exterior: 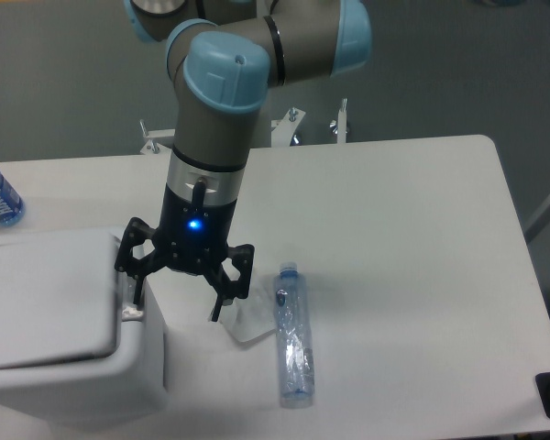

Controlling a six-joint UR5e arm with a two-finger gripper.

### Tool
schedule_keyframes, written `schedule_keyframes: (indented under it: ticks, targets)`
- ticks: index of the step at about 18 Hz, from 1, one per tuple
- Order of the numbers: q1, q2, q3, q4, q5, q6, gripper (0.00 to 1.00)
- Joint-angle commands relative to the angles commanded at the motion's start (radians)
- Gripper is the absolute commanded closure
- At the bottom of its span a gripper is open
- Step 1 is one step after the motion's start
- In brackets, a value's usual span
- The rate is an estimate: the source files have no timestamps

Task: Open the trash can
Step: 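Push the lid edge with the gripper to swing the lid open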

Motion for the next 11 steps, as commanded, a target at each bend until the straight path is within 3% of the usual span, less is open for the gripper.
schedule_keyframes:
  ticks: [4,8,11]
  targets:
    - [0.0,0.002,0.014,0.0,0.0,0.0,0.0]
    - [0.035,0.009,0.096,0.006,0.008,0.014,0.0]
    - [0.083,0.043,0.1,-0.002,0.102,0.101,0.0]
